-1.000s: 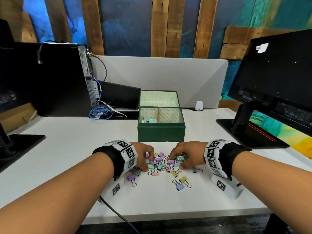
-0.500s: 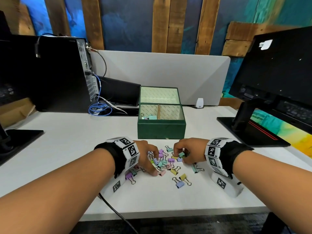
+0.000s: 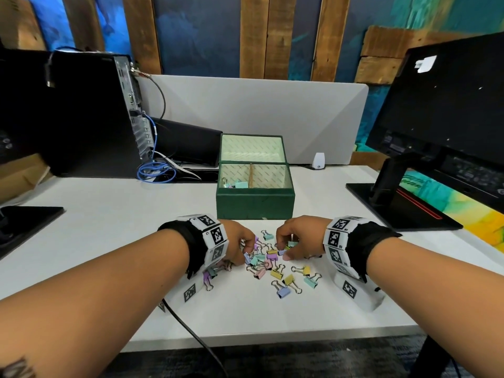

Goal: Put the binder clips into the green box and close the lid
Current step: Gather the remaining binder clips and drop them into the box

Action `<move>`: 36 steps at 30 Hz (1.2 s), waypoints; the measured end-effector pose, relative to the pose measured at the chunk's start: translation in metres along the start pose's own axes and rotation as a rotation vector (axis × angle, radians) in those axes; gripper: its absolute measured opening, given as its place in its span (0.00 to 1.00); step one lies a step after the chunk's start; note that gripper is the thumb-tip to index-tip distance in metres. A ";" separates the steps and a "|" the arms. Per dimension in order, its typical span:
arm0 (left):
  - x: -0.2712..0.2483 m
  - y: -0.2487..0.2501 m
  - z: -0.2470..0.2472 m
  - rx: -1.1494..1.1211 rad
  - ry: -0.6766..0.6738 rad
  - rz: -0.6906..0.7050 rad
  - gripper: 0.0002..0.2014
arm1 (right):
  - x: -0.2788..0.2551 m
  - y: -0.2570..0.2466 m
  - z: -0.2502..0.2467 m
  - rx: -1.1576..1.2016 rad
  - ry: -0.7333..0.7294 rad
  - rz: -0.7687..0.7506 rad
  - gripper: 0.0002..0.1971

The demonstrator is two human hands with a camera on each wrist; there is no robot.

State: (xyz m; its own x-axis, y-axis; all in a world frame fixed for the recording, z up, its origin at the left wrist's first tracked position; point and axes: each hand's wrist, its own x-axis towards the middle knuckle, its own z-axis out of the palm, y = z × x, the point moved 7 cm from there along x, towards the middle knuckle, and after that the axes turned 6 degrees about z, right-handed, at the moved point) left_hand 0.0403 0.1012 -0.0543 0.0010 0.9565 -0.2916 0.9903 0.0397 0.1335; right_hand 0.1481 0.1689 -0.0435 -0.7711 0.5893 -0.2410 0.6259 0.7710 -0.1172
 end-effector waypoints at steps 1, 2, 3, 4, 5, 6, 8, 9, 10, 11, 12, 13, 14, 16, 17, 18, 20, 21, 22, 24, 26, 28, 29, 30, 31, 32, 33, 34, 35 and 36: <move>0.001 0.001 0.000 0.004 -0.003 -0.002 0.08 | 0.000 0.000 0.000 -0.009 0.000 -0.002 0.11; 0.001 0.001 0.000 0.011 -0.003 -0.004 0.08 | 0.001 0.000 -0.001 -0.020 0.009 -0.004 0.11; 0.002 0.001 -0.001 0.011 0.001 -0.006 0.08 | 0.001 0.000 -0.001 -0.028 0.018 -0.002 0.10; 0.002 0.001 -0.001 0.002 0.008 -0.008 0.08 | 0.002 0.001 -0.001 -0.031 0.026 0.000 0.10; 0.002 0.001 -0.002 -0.012 0.016 -0.007 0.08 | 0.002 0.001 -0.001 -0.033 0.034 -0.002 0.10; 0.002 0.000 -0.002 -0.024 0.025 -0.007 0.09 | 0.003 0.002 -0.001 -0.036 0.040 -0.003 0.09; 0.002 -0.001 -0.003 -0.041 0.040 -0.013 0.10 | 0.004 0.003 -0.002 -0.034 0.050 -0.002 0.09; 0.002 -0.002 -0.003 -0.046 0.042 -0.016 0.11 | 0.004 0.004 -0.002 -0.029 0.053 0.002 0.09; 0.002 -0.002 -0.003 -0.047 0.040 -0.019 0.12 | 0.004 0.004 -0.003 -0.027 0.056 0.003 0.09; 0.002 -0.002 -0.002 -0.046 0.038 -0.021 0.13 | 0.004 0.004 -0.003 -0.029 0.059 0.000 0.09; 0.002 -0.003 -0.002 -0.042 0.039 -0.024 0.13 | 0.004 0.004 -0.003 -0.033 0.063 -0.002 0.09; 0.002 -0.002 -0.003 -0.038 0.041 -0.024 0.13 | 0.004 0.004 -0.003 -0.037 0.063 0.000 0.09; 0.002 -0.002 -0.003 -0.040 0.041 -0.024 0.13 | 0.003 0.004 -0.003 -0.038 0.059 0.004 0.08; 0.002 -0.002 -0.001 -0.053 0.022 -0.020 0.12 | 0.002 0.003 -0.002 -0.030 0.046 0.014 0.09; 0.002 -0.001 0.000 -0.059 0.008 -0.017 0.12 | 0.001 0.003 -0.001 -0.029 0.035 0.022 0.10; 0.003 -0.001 0.001 -0.062 -0.006 -0.012 0.11 | 0.001 0.003 -0.001 -0.036 0.029 0.023 0.11; 0.003 0.000 0.002 -0.060 -0.027 -0.009 0.11 | 0.002 0.002 -0.001 -0.055 0.030 0.014 0.09; 0.004 0.000 0.002 -0.056 -0.032 -0.008 0.12 | 0.002 0.002 -0.001 -0.064 0.037 0.005 0.07; 0.004 0.000 0.002 -0.051 -0.034 -0.008 0.12 | 0.003 0.001 -0.002 -0.072 0.046 -0.005 0.05; 0.003 0.000 0.001 -0.040 -0.025 -0.016 0.13 | 0.002 0.001 -0.002 -0.071 0.057 -0.013 0.07; 0.002 -0.001 -0.001 -0.033 0.008 -0.023 0.13 | 0.001 0.002 -0.004 -0.053 0.059 -0.019 0.09; 0.002 -0.002 -0.003 -0.042 0.042 -0.028 0.13 | 0.002 0.003 -0.004 -0.034 0.061 -0.023 0.09; 0.001 -0.002 -0.004 -0.049 0.052 -0.027 0.13 | 0.003 0.004 -0.004 -0.029 0.061 -0.022 0.09; 0.001 -0.003 -0.004 -0.052 0.063 -0.023 0.13 | 0.004 0.005 -0.004 -0.021 0.061 -0.018 0.09; 0.000 -0.003 -0.006 -0.058 0.078 -0.017 0.14 | 0.005 0.007 -0.004 -0.009 0.063 -0.010 0.09; -0.001 -0.003 -0.007 -0.073 0.093 -0.012 0.14 | 0.005 0.008 -0.005 0.003 0.071 0.001 0.08; -0.001 -0.003 -0.008 -0.096 0.107 -0.009 0.15 | 0.006 0.010 -0.005 0.013 0.080 0.013 0.08; -0.002 -0.003 -0.009 -0.118 0.119 -0.009 0.15 | 0.005 0.011 -0.007 0.025 0.089 0.024 0.08; -0.004 -0.004 -0.010 -0.133 0.130 -0.016 0.15 | 0.005 0.012 -0.008 0.039 0.096 0.032 0.08; -0.006 -0.005 -0.012 -0.152 0.147 -0.027 0.14 | 0.005 0.013 -0.010 0.052 0.099 0.038 0.09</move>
State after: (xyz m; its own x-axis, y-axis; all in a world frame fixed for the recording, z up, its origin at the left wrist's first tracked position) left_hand 0.0332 0.0992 -0.0418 -0.0569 0.9859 -0.1572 0.9571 0.0987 0.2724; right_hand 0.1514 0.1836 -0.0370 -0.7531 0.6405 -0.1505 0.6579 0.7358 -0.1606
